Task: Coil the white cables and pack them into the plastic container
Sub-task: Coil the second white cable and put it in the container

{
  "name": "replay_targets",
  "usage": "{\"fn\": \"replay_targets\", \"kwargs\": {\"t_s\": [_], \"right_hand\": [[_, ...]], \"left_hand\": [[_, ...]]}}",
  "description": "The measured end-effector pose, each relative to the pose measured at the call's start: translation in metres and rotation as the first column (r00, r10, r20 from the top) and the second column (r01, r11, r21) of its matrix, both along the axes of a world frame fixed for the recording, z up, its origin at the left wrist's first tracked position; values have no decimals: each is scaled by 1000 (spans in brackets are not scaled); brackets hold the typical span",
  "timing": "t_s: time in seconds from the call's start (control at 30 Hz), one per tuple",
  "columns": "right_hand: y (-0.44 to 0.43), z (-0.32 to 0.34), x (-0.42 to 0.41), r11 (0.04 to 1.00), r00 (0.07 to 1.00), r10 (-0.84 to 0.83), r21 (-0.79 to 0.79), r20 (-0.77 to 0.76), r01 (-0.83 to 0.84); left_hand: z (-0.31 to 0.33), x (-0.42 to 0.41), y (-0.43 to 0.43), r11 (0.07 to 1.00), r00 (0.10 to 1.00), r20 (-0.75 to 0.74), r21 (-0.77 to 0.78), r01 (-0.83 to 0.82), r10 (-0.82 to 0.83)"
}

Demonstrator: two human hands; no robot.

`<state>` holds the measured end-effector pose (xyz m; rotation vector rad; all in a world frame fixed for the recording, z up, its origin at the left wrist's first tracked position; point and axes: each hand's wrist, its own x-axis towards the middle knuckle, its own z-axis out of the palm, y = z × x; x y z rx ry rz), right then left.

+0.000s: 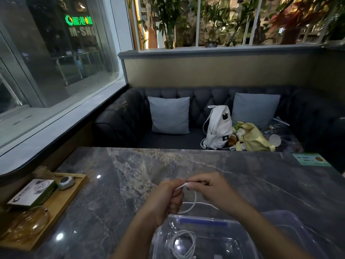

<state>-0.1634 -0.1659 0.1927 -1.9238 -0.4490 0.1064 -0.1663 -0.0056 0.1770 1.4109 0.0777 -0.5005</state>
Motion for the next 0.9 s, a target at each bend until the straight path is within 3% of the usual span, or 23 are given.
{"fn": "replay_targets", "kwargs": {"t_s": [0.1,0.2,0.3,0.43,0.5,0.6,0.67,0.9], "right_hand": [[3,2,-5,993,994,15,119,-111,-1],[7,1,-8,959,973,-79,252,-215,133],[14,0,-12,932,950,-109,301,-294,200],[19,3,-16,919,937,-98,331,-335,214],[17,5,-15,918,933,-122,318,-339,236],[7,3,-14,912,915,-152,303,-373,275],[5,-2,-16,921,917,-154,283,-368,269],[14,-9,-16,931,946,-106,304,-305,203]], "left_hand": [[2,-2,-3,1000,1000,-23,-24,2,-3],[4,-3,-8,993,993,-99,-85,-75,67],[5,-3,-14,938,967,-195,-270,-216,166],[7,-10,-24,818,952,-202,-489,-302,230],[5,-12,-22,812,965,-189,-524,-257,184],[6,-10,-10,873,977,-182,-487,7,-110],[6,-12,-4,890,961,-184,-443,108,-209],[0,-20,-4,831,987,-143,-538,-141,74]]}}
